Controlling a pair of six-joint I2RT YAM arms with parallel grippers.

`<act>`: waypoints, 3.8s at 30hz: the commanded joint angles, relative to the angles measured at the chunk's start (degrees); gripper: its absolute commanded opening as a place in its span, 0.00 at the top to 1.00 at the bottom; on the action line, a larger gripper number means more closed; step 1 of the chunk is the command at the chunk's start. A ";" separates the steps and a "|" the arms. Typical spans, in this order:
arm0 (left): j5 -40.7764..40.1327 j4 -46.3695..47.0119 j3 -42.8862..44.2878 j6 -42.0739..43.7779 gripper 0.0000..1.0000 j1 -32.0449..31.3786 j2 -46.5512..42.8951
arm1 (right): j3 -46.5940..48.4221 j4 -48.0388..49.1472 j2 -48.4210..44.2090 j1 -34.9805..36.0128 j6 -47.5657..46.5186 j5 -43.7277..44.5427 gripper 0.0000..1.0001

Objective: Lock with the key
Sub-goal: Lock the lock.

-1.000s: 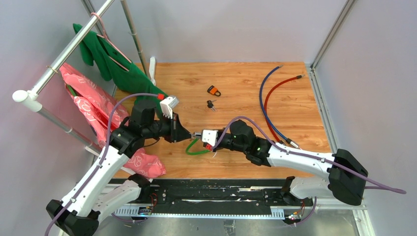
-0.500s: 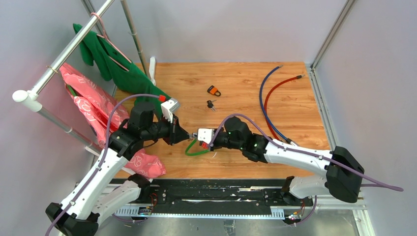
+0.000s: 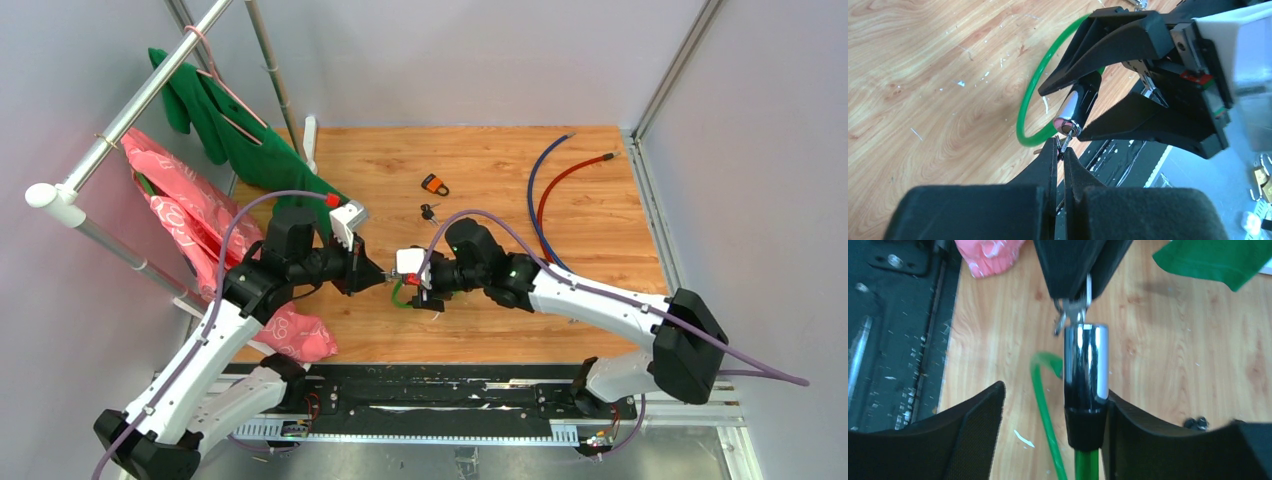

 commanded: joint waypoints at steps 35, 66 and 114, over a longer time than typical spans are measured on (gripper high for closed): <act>6.87 9.22 -8.65 -20.98 1.00 1.71 0.40 | -5.90 10.84 -4.07 -0.17 -3.22 -4.52 1.00; 12.15 35.69 -20.77 12.45 0.30 1.43 -11.99 | 7.80 4.15 -12.13 -5.60 23.62 -7.70 1.00; 7.24 38.24 -21.27 8.99 1.00 -4.31 -11.37 | 13.65 -16.21 -10.00 -9.91 14.53 -11.08 0.88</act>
